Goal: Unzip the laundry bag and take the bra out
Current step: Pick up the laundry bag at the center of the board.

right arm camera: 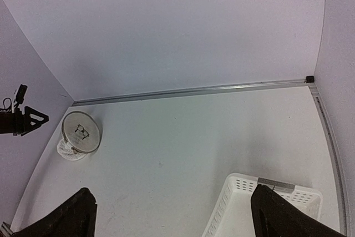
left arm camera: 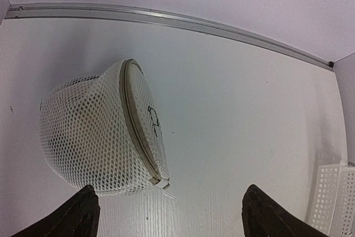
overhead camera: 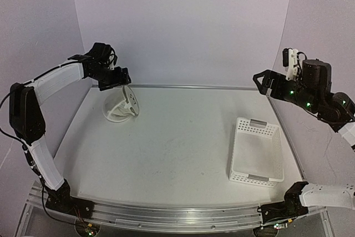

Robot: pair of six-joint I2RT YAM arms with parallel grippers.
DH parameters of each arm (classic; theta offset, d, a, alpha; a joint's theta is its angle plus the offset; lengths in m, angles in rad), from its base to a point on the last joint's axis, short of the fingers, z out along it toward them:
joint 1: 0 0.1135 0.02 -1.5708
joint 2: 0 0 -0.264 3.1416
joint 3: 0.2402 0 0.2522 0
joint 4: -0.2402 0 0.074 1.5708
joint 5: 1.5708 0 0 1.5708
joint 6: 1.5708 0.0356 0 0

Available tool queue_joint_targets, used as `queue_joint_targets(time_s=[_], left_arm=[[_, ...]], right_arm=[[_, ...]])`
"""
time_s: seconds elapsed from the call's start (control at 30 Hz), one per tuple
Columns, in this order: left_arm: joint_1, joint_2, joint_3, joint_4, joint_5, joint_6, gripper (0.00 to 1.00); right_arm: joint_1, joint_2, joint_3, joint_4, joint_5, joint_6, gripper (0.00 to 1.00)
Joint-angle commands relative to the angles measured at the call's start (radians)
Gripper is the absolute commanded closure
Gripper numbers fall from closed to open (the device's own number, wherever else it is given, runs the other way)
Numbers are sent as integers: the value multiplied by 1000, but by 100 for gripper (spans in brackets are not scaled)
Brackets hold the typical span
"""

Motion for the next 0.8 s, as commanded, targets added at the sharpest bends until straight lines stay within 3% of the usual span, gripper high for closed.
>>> queue_joint_targets(time_s=[0.0, 0.43, 0.77], left_arm=[[2, 54, 84, -13, -25, 22, 12], [57, 255, 238, -85, 14, 40, 27], [66, 325, 278, -98, 25, 49, 39]], right_arm=[[7, -15, 1, 14, 11, -7, 2], [7, 14, 15, -15, -8, -4, 2], [7, 22, 22, -25, -10, 5, 2]])
